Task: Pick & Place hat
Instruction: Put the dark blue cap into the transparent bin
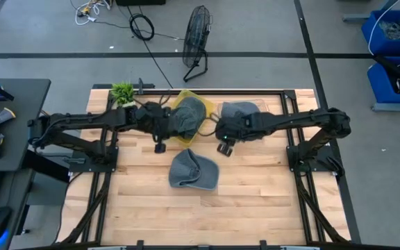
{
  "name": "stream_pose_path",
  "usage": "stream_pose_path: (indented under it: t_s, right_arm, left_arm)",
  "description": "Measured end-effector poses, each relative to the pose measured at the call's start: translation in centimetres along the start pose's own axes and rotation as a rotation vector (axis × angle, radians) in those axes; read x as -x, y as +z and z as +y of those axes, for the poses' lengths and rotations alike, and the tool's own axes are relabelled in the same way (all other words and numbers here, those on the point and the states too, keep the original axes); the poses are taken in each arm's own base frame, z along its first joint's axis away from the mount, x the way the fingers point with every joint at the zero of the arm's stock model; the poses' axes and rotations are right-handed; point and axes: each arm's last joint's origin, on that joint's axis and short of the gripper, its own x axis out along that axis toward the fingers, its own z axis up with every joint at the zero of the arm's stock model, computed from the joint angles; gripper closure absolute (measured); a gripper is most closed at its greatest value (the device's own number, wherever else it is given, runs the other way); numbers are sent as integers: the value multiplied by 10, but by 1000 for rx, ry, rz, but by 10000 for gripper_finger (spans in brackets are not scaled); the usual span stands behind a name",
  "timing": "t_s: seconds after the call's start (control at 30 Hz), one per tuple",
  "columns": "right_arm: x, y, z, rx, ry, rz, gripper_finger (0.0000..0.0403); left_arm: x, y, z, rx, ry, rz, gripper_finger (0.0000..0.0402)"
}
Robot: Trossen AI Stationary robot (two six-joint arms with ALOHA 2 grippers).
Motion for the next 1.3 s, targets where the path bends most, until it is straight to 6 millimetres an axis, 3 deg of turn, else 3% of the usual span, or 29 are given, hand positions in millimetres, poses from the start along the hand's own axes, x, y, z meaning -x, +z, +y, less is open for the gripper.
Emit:
stream_pose_path:
  t_s: [0.23,0.57,0.83,1.03,1.3]
  right_arm:
    - [-21,-6,28,118,267,-135,275]
    - [-25,-12,28,138,275,-103,275]
    - [-25,-12,28,122,275,-97,275]
    - [-26,-10,25,70,274,-99,275]
    - [-31,-12,31,155,362,-61,275]
  left_arm:
    - [-1,3,-10,-70,-32,-10,399]
    - [-3,2,-10,-69,-35,0,395]
    - [-16,-4,-15,-50,-68,69,311]
    - [-20,-1,-32,-5,-121,75,265]
    - [-30,-5,-75,80,-243,182,261]
